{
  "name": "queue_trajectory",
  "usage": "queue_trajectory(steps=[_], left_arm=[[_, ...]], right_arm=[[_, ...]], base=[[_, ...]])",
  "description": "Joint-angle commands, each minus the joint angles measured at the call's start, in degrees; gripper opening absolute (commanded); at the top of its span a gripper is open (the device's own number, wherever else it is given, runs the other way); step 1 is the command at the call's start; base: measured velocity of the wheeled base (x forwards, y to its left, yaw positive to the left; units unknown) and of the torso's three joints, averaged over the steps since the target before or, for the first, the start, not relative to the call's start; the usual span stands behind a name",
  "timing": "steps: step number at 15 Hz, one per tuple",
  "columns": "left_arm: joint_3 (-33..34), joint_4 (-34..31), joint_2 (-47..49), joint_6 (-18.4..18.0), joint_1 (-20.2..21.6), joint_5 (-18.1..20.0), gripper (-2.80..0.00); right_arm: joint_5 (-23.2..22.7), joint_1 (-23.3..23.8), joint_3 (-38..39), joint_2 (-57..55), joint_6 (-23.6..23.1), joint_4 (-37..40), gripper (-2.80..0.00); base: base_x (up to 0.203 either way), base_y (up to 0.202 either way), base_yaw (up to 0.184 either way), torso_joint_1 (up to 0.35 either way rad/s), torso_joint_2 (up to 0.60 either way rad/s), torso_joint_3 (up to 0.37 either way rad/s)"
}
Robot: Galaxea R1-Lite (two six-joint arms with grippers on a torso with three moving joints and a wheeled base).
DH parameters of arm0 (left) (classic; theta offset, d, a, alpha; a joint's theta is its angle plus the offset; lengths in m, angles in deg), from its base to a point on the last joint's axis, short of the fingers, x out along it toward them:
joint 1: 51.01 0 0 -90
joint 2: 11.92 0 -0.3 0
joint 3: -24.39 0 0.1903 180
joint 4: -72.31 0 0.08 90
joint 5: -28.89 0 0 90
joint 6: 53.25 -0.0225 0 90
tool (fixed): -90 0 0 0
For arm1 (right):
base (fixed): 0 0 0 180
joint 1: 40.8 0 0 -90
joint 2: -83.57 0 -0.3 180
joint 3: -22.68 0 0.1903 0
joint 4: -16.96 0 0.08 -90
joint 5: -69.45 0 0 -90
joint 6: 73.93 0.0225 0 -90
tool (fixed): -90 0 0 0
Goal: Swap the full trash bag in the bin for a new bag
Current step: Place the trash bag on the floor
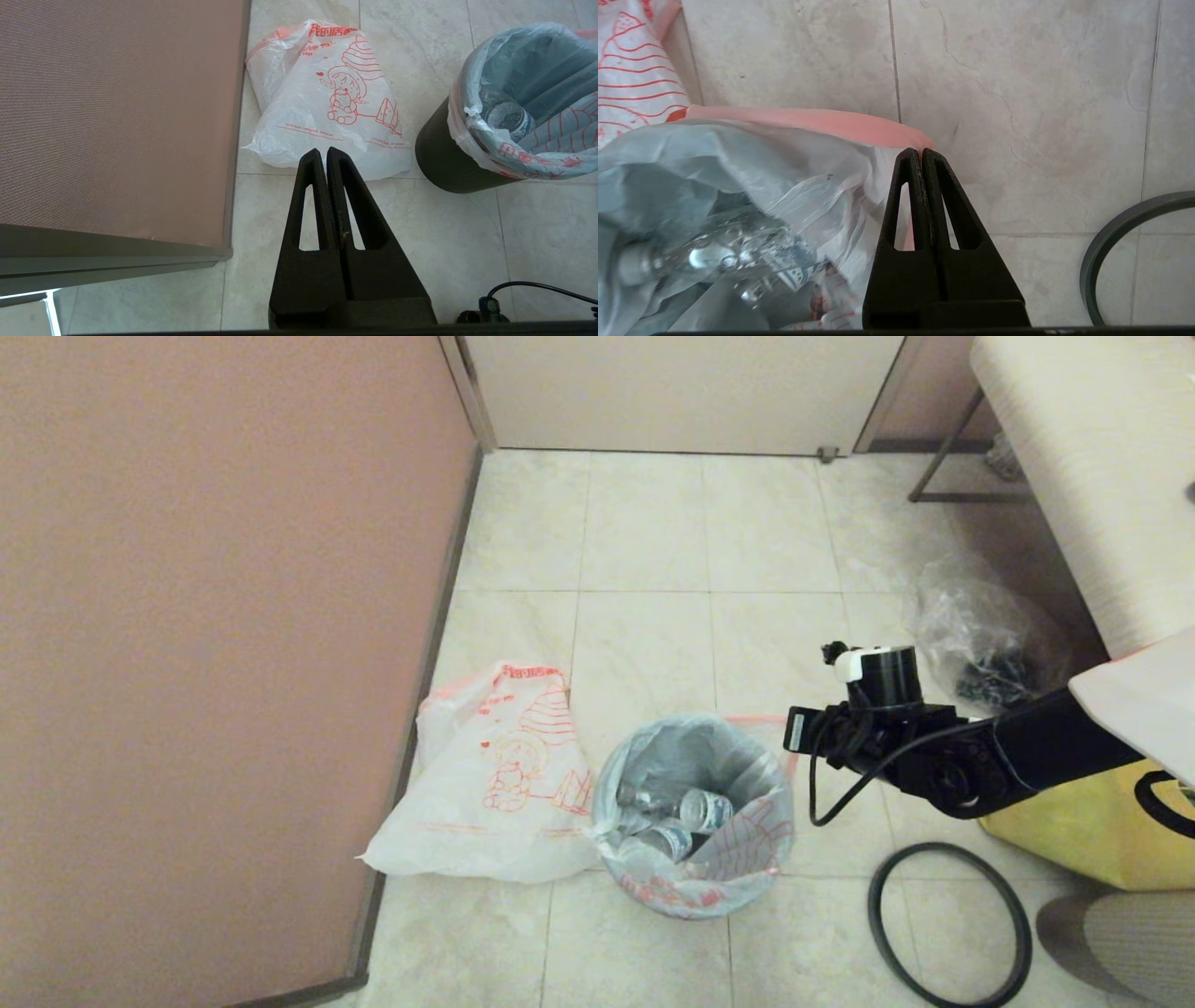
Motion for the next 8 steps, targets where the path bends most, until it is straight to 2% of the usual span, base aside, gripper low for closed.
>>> queue_trajectory(steps=[1, 5, 8], left_arm=[[0.00, -0.01, -0.02, 0.03, 0.01, -0.05, -2.80], [0.00, -0.01, -0.02, 0.03, 0.01, -0.05, -2.80], [0.00, 0.03, -0.02, 0.03, 0.01, -0.05, -2.80]], right_arm=[[0.08, -0.33, 0.72, 1.96, 0.10, -0.16, -2.80], [0.08, -0.67, 3.17, 4.36, -0.05, -0.16, -2.80], [-0.09, 0.92, 3.47, 3.97, -0.07, -0.16, -2.80]], base=[[0.000, 0.000, 0.000, 0.000, 0.00, 0.000], [0.000, 0.000, 0.000, 0.000, 0.00, 0.000], [0.000, 0.000, 0.000, 0.000, 0.00, 0.000]])
